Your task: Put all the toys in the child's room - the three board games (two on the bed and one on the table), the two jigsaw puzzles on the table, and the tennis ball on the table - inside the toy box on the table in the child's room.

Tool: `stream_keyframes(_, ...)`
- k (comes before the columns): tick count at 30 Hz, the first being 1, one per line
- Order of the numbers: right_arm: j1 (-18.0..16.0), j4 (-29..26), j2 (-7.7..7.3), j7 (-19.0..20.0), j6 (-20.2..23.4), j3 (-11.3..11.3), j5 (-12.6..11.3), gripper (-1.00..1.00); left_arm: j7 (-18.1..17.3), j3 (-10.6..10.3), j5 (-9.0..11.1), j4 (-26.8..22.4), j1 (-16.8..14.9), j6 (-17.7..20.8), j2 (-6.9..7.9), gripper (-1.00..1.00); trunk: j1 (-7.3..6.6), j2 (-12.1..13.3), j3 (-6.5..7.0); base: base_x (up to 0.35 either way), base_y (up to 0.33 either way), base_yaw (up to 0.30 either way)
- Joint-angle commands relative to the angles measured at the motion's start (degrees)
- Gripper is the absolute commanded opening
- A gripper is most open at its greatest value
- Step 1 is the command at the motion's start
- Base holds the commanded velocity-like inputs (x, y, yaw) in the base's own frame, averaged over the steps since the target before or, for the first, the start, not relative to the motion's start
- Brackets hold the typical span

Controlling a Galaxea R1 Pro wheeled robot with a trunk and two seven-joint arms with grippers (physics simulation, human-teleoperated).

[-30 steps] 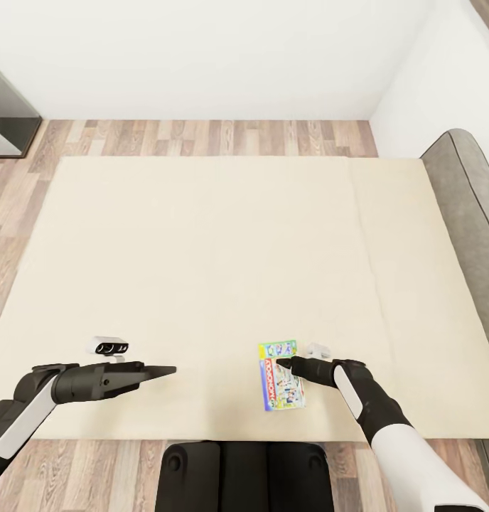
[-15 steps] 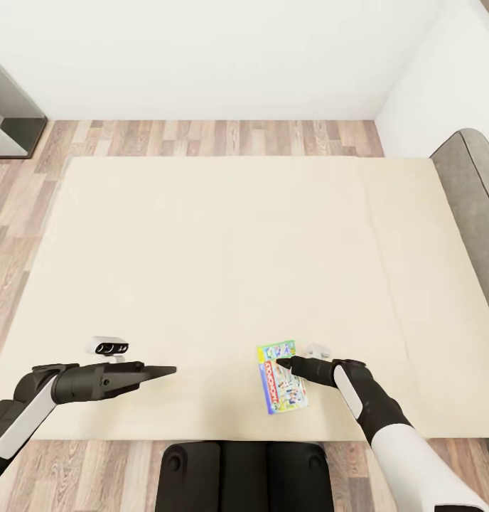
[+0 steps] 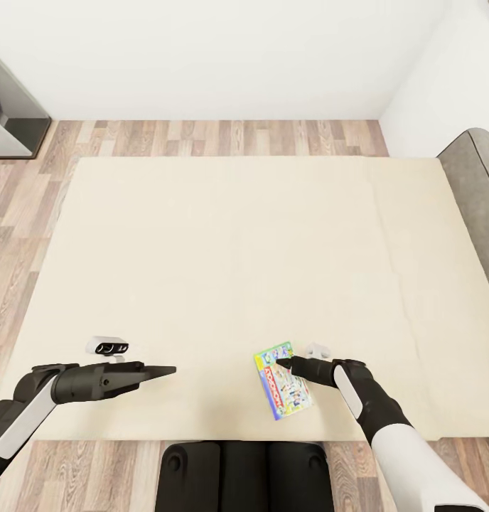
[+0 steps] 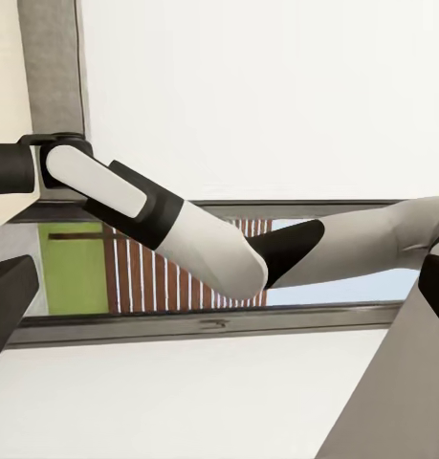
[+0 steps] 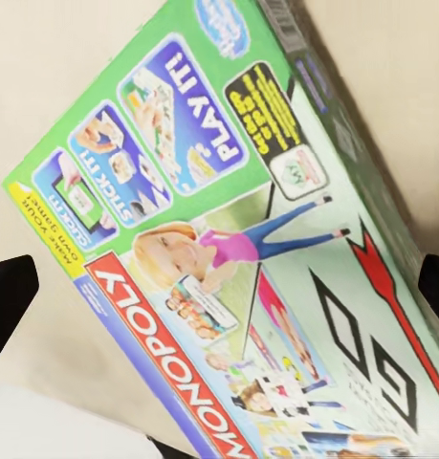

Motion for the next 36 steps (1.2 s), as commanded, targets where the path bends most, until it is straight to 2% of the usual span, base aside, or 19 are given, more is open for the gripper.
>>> stream_keyframes(1,-0.01,-0.03,-0.01,0.09,0.54,-0.08,-0.12,1.00,-0.01,-0.16,0.38,0.00,-0.05,0.60,0.07,1.00,0.03,-0.09,-0.06,0.000,0.012,0.000)
stream_keyframes(20,-0.01,0.17,-0.91,-0.06,5.91,0.09,0.07,1.00,-0.01,-0.16,0.41,0.00,-0.02,0.59,0.00,1.00,0.03,-0.09,-0.06,0.000,0.001,0.000)
stream_keyframes(23,0.02,0.21,-0.86,-0.06,6.13,0.23,0.83,1.00,-0.01,-0.16,0.42,0.00,-0.05,0.59,0.00,1.00,0.03,-0.09,-0.06,0.000,0.000,0.000)
stream_keyframes(26,0.03,0.35,-0.55,-0.01,6.24,1.33,3.58,1.00,-0.01,-0.16,0.44,0.00,-0.01,0.59,0.06,1.00,0.03,-0.09,-0.06,0.000,0.000,0.000)
stream_keyframes(30,0.03,0.55,-0.14,0.05,6.28,2.09,5.77,1.00,-0.01,-0.16,0.46,0.00,0.01,0.59,0.04,1.00,0.03,-0.09,-0.06,0.000,0.000,0.000)
stream_keyframes(36,0.03,0.62,0.35,0.05,6.29,2.32,6.39,1.00,-0.01,-0.16,0.47,0.00,0.02,0.59,0.08,1.00,0.03,-0.09,-0.06,0.000,0.000,0.000)
